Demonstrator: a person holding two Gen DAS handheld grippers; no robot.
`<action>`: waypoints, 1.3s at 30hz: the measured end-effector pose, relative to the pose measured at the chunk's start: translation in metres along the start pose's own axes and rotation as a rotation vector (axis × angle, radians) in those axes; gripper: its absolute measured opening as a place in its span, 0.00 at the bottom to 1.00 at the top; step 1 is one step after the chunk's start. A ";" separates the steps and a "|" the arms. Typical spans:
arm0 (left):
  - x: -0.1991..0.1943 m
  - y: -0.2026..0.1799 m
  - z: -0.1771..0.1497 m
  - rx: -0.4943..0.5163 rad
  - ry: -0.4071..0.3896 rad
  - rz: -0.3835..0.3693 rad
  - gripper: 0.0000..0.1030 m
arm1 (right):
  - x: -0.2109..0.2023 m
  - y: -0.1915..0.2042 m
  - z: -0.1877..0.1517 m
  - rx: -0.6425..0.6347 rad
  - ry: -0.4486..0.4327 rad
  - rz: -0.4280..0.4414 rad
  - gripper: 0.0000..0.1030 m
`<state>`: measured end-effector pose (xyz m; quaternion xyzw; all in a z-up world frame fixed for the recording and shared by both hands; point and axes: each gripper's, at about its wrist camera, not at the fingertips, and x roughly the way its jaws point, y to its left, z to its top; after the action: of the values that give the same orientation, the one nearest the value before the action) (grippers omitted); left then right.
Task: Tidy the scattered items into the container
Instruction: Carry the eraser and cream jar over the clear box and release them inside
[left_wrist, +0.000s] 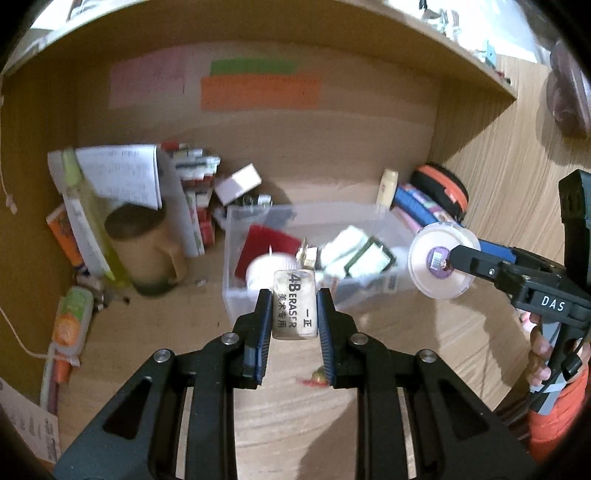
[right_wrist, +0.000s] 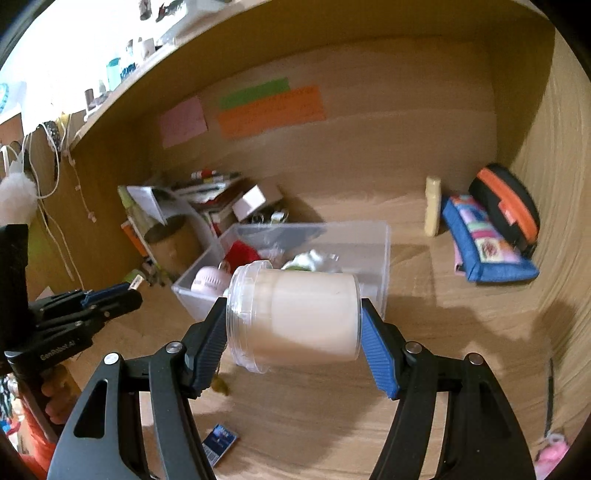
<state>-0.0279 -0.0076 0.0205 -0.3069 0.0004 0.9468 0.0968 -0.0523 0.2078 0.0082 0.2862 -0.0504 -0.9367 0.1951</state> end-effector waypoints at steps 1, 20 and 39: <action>0.000 -0.001 0.002 0.003 -0.004 0.000 0.22 | -0.001 0.000 0.002 -0.004 -0.006 -0.005 0.62; 0.031 0.001 0.042 -0.027 -0.017 -0.019 0.22 | 0.030 -0.003 0.046 -0.050 -0.043 0.001 0.62; 0.098 0.001 0.063 -0.009 0.076 -0.073 0.22 | 0.094 -0.017 0.052 -0.051 0.024 -0.045 0.62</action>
<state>-0.1419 0.0130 0.0146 -0.3427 -0.0114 0.9304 0.1297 -0.1584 0.1856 -0.0011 0.2933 -0.0178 -0.9384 0.1817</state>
